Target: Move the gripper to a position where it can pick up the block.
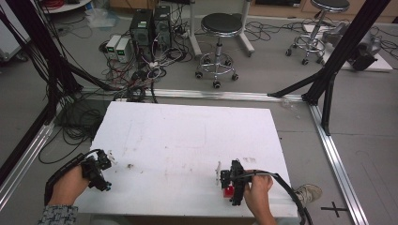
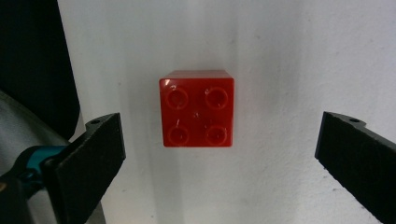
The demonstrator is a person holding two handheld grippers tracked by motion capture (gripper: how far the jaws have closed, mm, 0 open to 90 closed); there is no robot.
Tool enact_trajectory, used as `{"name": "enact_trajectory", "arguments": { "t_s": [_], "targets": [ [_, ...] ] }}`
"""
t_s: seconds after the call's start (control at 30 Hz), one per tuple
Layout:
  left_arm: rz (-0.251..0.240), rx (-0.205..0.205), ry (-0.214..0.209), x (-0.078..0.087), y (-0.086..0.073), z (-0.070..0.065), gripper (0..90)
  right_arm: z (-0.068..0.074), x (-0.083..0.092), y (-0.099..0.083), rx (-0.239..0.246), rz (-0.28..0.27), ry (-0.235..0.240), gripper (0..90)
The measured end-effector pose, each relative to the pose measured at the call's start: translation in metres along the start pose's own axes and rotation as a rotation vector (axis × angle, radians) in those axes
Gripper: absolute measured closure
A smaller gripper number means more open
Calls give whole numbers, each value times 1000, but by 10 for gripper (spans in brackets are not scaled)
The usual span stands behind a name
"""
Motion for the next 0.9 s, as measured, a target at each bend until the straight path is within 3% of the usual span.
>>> {"name": "enact_trajectory", "arguments": {
  "t_s": [0.13,0.3,0.53,0.9],
  "targets": [
    [2,0,-1,0,0,0,221,0,-5,2,22,1,-22,8],
    [-1,0,-1,0,0,0,221,2,-12,1,6,4,17,8],
    [2,0,-1,0,0,0,221,6,-17,4,4,-4,28,8],
    [-6,4,-1,0,0,0,221,6,-17,3,4,5,14,8]
  ]
}}
Point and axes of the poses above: each handheld gripper's, and its own axes: x roughly backward along the jaws, y roughly out of its top, z roughly to its left, the point moved 8 cm from there along -x, roughly forward along the jaws, and after that the axes turned 12 degrees about -z, right-handed, at the moved point
